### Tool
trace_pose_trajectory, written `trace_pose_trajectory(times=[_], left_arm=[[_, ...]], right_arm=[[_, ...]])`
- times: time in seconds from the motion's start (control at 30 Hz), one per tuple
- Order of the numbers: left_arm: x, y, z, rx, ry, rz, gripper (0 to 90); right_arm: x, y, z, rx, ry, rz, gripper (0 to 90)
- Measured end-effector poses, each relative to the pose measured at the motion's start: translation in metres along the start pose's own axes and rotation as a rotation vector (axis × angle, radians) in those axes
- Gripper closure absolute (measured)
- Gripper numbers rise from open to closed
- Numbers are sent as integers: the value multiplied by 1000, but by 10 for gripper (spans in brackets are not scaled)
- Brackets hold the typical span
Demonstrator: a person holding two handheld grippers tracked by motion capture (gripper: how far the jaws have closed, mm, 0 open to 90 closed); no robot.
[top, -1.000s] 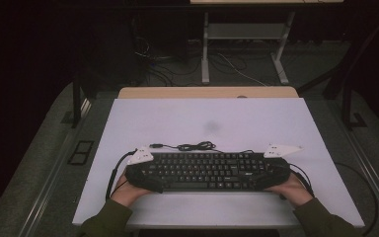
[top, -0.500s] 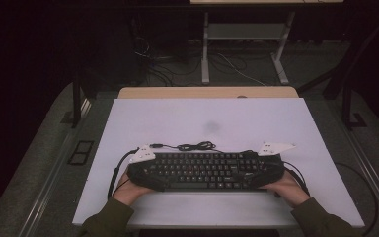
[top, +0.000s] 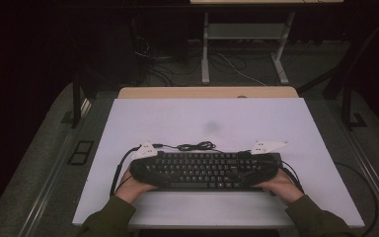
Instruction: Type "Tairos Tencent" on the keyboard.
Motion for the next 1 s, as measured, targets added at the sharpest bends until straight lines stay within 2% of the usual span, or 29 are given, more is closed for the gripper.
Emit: trace_pose_trajectory(times=[0.03,0.1,0.4,0.67,0.87,1.0], left_arm=[[0,-1,1,-1,0,0,0],[1,-2,2,-1,-3,1,0],[1,-9,7,2,5,-3,0],[1,-15,12,1,6,-4,0],[-1,-20,17,4,0,-6,0],[-2,-24,18,-5,1,-8,0]], right_arm=[[0,0,1,2,2,14,159],[0,-1,1,5,2,10,165],[0,-7,3,24,6,28,295],[2,-12,2,47,13,64,418],[4,-13,1,57,26,79,581],[5,-13,0,74,43,77,646]])
Point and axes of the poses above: each handheld gripper's, and its own axes: y roughly backward along the jaws, z roughly out of its top, x roughly to its left, the point moved 5 cm from there along -y, roughly forward along the jaws, and after that the axes turned 10 degrees about y, right-handed, at the moved point
